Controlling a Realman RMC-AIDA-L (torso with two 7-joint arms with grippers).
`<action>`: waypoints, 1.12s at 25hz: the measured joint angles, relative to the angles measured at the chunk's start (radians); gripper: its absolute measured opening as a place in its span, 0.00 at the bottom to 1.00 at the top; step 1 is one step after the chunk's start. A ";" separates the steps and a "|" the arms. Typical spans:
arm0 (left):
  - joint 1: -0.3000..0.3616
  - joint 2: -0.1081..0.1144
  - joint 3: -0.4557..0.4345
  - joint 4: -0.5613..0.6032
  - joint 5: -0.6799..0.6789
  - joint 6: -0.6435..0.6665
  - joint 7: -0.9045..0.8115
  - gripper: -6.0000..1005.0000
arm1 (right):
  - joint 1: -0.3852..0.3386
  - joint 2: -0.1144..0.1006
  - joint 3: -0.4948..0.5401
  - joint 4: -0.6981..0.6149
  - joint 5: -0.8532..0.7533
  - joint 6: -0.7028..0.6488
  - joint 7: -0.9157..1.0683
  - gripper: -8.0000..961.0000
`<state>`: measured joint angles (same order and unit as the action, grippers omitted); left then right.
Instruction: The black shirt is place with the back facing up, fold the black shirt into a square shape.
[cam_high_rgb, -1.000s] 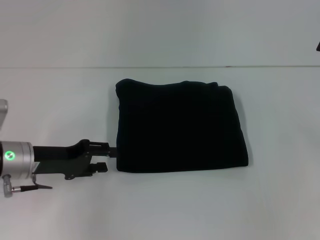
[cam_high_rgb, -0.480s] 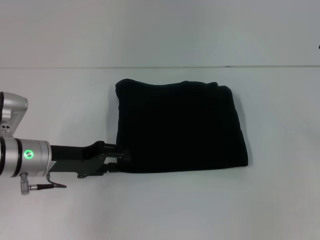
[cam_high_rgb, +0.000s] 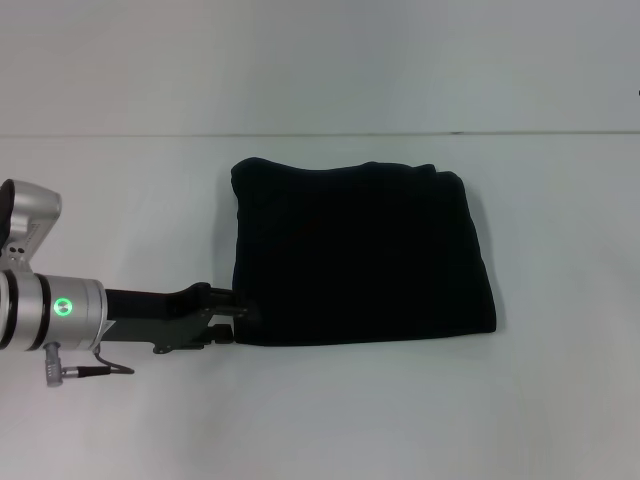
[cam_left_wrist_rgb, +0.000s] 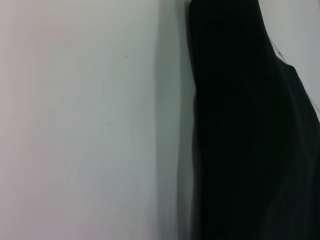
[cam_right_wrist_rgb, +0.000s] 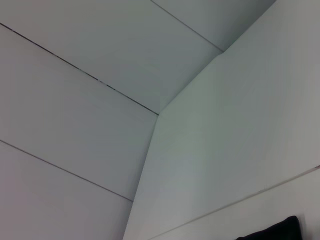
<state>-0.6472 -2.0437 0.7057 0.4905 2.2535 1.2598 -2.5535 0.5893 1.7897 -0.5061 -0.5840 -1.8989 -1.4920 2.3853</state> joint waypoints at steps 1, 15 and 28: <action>-0.002 -0.001 0.002 0.000 0.000 -0.002 0.000 0.49 | 0.000 0.000 0.000 0.000 0.000 0.000 0.000 0.92; -0.012 -0.003 0.039 0.001 0.001 -0.019 -0.009 0.44 | 0.002 0.000 0.001 0.001 0.000 -0.004 0.004 0.92; -0.003 0.000 0.033 0.003 -0.004 -0.011 -0.002 0.09 | -0.002 -0.001 0.001 0.001 0.000 -0.005 0.005 0.92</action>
<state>-0.6501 -2.0433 0.7390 0.4939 2.2497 1.2493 -2.5556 0.5876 1.7885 -0.5046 -0.5825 -1.8991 -1.4970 2.3899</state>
